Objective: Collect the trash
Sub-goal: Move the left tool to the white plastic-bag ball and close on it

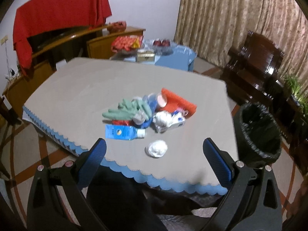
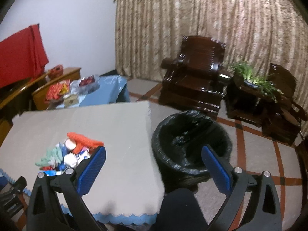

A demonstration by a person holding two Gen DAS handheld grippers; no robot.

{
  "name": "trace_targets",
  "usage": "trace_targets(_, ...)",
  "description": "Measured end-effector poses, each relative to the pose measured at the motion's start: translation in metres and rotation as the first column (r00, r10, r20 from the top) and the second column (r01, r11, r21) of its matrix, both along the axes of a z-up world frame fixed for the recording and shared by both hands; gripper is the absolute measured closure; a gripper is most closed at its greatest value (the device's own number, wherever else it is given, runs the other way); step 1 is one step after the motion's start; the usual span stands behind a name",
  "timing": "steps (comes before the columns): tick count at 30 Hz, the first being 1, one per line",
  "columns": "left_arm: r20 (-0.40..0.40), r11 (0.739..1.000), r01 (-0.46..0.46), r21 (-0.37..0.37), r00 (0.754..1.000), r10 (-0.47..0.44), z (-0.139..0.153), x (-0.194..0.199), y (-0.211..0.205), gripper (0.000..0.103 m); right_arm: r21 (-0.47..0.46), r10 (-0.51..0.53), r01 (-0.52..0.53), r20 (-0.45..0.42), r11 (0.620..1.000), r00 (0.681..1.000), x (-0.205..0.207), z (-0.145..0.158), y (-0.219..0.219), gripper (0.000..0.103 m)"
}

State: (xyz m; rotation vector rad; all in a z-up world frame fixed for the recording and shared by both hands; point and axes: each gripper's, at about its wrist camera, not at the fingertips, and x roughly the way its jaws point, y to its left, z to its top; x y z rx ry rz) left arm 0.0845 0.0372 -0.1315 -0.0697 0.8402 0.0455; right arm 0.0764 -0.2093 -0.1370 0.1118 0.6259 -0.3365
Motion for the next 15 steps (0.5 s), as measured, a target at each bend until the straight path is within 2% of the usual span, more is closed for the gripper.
trace_targets(8,-0.136,1.000,-0.001,-0.014,0.991,0.000,-0.053,0.034,0.010,0.005,0.033,0.078,-0.075,-0.106,0.997,0.991,0.044,-0.040,0.021,0.006)
trace_targets(12,-0.161,1.000,0.004,-0.012,0.987,-0.006,-0.066,0.044,0.011,0.005,0.076,0.114,-0.103,-0.161,0.992,0.980,0.064,-0.063,0.028,0.006)
trace_targets(15,-0.173,1.000,0.012,-0.006,0.985,-0.013,-0.077,0.055,0.009,0.005,0.073,0.128,-0.116,-0.189,0.991,0.974,0.075,-0.077,0.033,0.006)
